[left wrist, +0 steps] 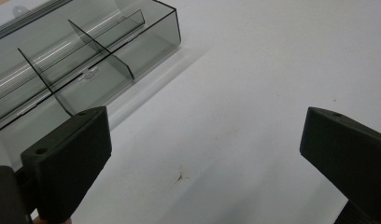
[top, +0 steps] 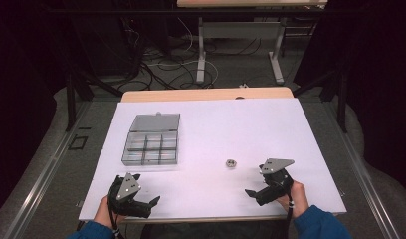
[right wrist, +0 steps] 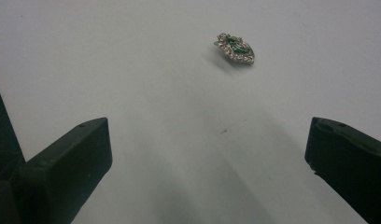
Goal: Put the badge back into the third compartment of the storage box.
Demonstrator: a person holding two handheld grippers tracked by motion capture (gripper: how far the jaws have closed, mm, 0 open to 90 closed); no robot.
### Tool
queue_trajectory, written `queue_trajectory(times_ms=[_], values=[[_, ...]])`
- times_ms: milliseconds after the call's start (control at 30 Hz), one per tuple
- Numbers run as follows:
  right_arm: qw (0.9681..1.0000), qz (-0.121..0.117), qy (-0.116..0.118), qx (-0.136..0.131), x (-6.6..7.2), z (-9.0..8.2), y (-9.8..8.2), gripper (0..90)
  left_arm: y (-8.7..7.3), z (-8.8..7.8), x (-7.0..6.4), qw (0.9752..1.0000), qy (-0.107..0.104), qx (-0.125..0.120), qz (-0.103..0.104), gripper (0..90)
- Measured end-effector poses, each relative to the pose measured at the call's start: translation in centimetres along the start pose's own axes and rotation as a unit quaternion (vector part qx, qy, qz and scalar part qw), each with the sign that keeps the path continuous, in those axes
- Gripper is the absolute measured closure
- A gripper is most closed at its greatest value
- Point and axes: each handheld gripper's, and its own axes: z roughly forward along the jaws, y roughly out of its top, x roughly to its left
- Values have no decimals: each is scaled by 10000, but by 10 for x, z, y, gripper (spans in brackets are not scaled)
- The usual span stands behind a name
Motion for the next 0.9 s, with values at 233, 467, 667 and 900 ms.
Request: queue_trajectory(times_ms=[233,467,667,900], values=[[10000,-60,-40,8,0,8,7,6,1,1,0,10000,9,32,33,23],[9999,-116,-80,35,-2,14,12,6,0,1,0,10000,29,23,24,24],[10000,-84,-21,31,-3,22,18,7,1,1,0,10000,27,42,36,23],[9998,-5,-63,-177,-7,32,20,10,0,1,0,10000,22,28,38,23]])
